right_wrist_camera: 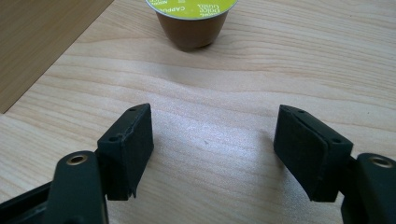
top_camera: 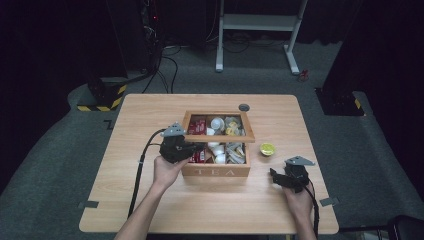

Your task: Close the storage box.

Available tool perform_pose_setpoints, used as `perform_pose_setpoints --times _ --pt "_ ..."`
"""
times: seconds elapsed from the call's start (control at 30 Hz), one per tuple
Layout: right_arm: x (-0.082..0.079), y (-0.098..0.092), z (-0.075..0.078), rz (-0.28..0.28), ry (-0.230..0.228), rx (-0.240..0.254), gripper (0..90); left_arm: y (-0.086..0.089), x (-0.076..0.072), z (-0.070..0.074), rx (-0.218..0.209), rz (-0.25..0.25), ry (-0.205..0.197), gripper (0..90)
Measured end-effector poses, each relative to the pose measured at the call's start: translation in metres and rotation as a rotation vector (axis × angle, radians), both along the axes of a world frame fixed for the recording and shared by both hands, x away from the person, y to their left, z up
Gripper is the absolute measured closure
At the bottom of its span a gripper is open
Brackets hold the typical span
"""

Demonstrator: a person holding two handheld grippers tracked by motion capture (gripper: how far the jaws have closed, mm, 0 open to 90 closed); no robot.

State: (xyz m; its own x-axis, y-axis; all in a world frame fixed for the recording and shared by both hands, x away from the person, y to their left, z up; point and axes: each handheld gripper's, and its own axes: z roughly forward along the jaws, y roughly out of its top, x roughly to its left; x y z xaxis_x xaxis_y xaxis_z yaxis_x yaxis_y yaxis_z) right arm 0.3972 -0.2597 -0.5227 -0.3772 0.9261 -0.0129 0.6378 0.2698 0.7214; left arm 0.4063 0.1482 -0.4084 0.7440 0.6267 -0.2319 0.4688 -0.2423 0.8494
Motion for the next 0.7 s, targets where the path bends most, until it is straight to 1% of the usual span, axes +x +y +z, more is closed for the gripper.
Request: perform_pose_setpoints --times 0.13,0.27,0.37,0.4,0.47,0.6,0.7 --pt "0.0 0.0 0.0 -0.005 0.001 0.0 27.6 -0.001 -0.001 -0.001 -0.011 0.003 0.004 90.0" --pt "0.0 0.0 0.0 -0.004 0.001 0.001 27.5 -0.002 -0.003 -0.006 -0.021 0.005 0.005 90.0" --pt "0.0 0.0 0.0 -0.002 0.002 0.001 26.9 -0.002 -0.005 -0.01 -0.01 0.0 0.009 90.0" --pt "0.0 0.0 0.0 -0.002 0.003 0.001 26.9 -0.002 -0.006 -0.012 -0.013 0.002 0.013 90.0" --pt "0.0 0.0 0.0 -0.002 0.004 0.002 26.7 -0.003 -0.007 -0.016 -0.004 0.002 0.008 90.0" --pt "0.0 0.0 0.0 -0.001 0.003 0.001 26.7 -0.004 -0.008 -0.018 0.001 0.002 0.006 90.0" --pt "0.0 0.0 0.0 -0.002 0.004 0.002 26.7 -0.005 -0.009 -0.02 -0.003 0.005 0.018 90.0"
